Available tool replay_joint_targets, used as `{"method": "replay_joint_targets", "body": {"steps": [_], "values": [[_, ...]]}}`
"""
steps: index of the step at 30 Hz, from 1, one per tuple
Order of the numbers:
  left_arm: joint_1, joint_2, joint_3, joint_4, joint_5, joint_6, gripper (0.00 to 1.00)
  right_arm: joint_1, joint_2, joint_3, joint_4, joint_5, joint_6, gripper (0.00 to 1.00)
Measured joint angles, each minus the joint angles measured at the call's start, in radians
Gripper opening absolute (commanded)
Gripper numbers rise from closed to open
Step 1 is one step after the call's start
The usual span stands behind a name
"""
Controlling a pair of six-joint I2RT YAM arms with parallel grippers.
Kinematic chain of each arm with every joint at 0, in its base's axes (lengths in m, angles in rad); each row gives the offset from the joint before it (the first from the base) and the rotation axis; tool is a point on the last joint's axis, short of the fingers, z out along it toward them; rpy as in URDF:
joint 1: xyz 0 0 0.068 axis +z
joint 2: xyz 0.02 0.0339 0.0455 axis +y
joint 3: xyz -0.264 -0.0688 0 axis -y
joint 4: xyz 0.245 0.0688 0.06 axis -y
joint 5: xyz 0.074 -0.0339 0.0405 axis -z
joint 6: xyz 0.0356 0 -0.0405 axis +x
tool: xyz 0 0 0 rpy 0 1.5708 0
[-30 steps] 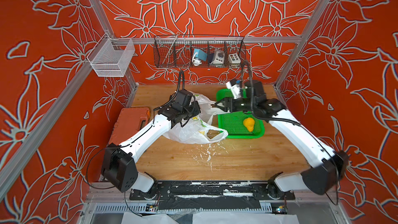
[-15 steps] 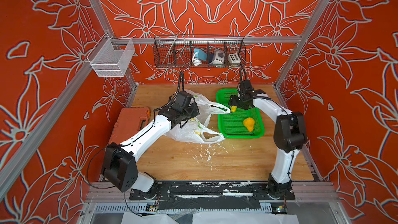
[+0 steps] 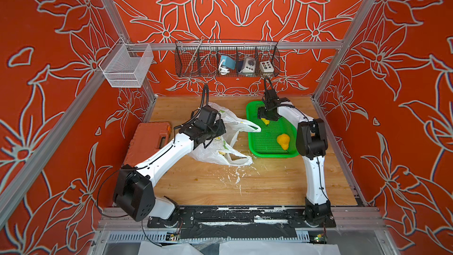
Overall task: Place the pears into plastic bags & tie knots
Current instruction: Pick up the pear from the basket, then place the pear in the plastic bag.
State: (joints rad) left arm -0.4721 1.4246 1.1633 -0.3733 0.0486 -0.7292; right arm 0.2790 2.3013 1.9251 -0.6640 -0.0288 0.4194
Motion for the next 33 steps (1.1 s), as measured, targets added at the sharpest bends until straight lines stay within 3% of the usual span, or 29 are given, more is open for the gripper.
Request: {"method": "replay_joint_targets", "body": {"steps": [3, 5, 8, 15, 23, 28, 33], "values": [[0.000, -0.001, 0.000, 0.000, -0.002, 0.000, 0.00, -0.004, 0.029, 0.000, -0.011, -0.003, -0.013, 0.56], [0.000, -0.001, 0.000, 0.000, -0.003, 0.000, 0.00, -0.006, 0.026, 0.000, -0.013, -0.009, -0.026, 0.37], [0.000, -0.002, 0.000, -0.001, -0.002, 0.000, 0.00, -0.011, 0.005, -0.021, 0.002, -0.025, -0.030, 0.24], [0.000, -0.002, 0.000, -0.001, -0.004, 0.004, 0.00, -0.013, -0.217, -0.260, 0.059, -0.075, -0.030, 0.17], [0.001, -0.002, 0.000, 0.000, -0.006, 0.012, 0.00, 0.006, -0.776, -0.587, 0.107, -0.235, 0.000, 0.16], [0.001, -0.002, 0.000, 0.000, -0.005, 0.015, 0.00, 0.186, -1.056, -0.641, 0.065, -0.318, 0.018, 0.17], [0.001, -0.002, 0.002, 0.000, -0.003, 0.021, 0.00, 0.371, -1.100, -0.686, 0.063, -0.391, 0.046, 0.16]]}}
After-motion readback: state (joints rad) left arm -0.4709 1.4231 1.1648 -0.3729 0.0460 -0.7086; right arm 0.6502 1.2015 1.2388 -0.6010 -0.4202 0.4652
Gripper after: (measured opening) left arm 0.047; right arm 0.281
